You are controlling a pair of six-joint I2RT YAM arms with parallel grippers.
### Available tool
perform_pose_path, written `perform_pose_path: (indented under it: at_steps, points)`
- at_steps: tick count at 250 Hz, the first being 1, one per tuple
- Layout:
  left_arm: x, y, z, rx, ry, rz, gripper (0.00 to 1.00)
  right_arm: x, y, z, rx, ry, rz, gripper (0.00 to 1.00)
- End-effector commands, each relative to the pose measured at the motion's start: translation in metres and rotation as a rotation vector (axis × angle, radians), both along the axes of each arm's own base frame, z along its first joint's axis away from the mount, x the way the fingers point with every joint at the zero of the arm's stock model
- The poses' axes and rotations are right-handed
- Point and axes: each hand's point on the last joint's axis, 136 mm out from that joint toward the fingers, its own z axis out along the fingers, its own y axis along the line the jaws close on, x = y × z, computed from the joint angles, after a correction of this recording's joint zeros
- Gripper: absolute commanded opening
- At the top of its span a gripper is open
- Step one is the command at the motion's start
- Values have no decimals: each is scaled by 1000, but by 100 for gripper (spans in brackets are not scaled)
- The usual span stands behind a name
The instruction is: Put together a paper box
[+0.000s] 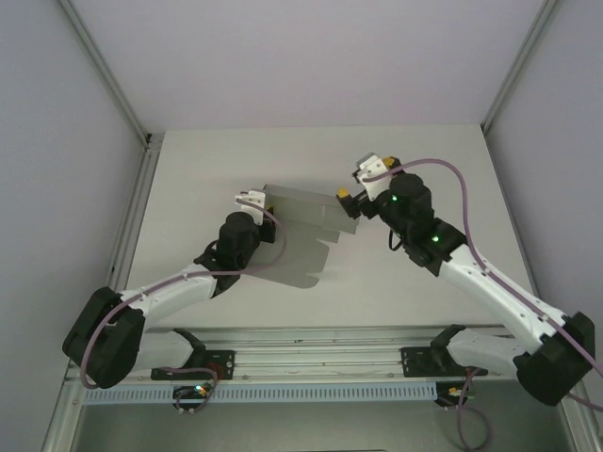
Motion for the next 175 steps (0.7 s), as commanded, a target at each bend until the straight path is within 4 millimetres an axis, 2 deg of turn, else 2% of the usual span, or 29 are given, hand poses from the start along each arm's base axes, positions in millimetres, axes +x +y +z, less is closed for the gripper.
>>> perform_pose_path:
  at_steps: [1,49,73,99,146,175]
  points:
    - [-2,6,4,14,-6,28,0,-6,12,-33,34,149,42,100]
    - [-6,-3,6,-11,-13,-30,0,-3,27,-58,47,203,97,100]
    - [-3,-4,5,-14,8,-17,0,0,38,-61,73,211,133,100]
    - [-6,-10,5,-39,10,-52,0,4,50,-56,125,190,179,100]
    - [-9,-22,5,-102,23,-94,0,19,59,-39,271,92,159,100]
    - [-11,-25,-1,-153,35,-99,0,31,47,-27,430,-10,64,100]
